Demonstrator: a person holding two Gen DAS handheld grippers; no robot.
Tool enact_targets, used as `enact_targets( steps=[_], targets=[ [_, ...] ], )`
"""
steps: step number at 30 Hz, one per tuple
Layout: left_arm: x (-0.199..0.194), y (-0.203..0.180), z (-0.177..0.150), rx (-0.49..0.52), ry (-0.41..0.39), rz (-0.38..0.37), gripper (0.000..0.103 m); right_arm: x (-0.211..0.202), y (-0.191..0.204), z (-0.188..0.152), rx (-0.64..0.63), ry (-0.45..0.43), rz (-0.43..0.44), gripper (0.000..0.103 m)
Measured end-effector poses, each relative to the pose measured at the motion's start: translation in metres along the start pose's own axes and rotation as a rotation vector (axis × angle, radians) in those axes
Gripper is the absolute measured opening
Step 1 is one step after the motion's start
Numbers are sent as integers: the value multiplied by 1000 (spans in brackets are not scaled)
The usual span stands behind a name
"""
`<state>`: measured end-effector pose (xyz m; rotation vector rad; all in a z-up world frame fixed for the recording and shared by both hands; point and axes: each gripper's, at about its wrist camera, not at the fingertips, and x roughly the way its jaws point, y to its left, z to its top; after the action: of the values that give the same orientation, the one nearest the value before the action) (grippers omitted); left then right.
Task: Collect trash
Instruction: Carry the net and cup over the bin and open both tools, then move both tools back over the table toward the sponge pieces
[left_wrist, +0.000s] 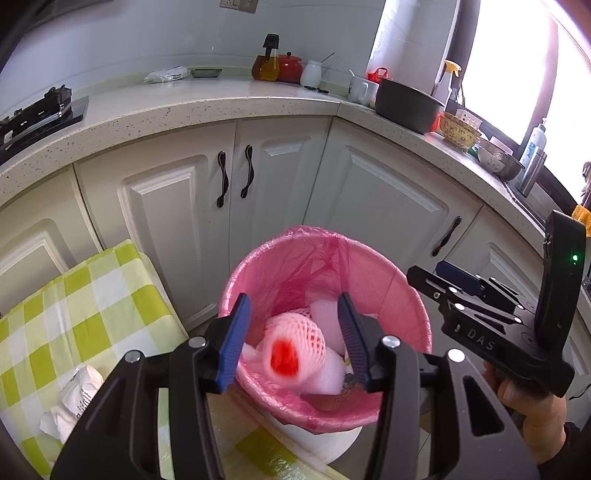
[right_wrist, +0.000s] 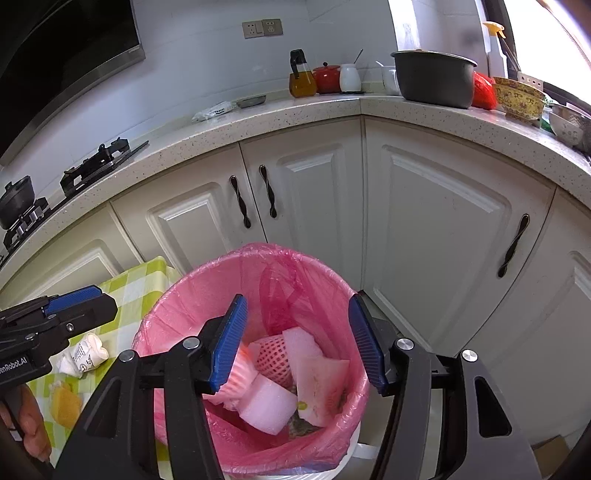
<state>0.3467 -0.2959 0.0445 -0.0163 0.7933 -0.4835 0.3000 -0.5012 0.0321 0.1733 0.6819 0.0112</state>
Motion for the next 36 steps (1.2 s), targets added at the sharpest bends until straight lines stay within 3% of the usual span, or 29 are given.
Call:
enact_targets(
  steps=[19,28,36],
  targets=[
    [-57,32,-17,-45,-81,23,50,-32,22,-3,-45,-55,3,59],
    [-109,83,-47,-98,-131,107,56,-51,46,-15,-86,-85,-17,71],
    [-152,139,-91,-186,-140,189,58,-59,85,-44,-114,-69,31,76]
  ],
)
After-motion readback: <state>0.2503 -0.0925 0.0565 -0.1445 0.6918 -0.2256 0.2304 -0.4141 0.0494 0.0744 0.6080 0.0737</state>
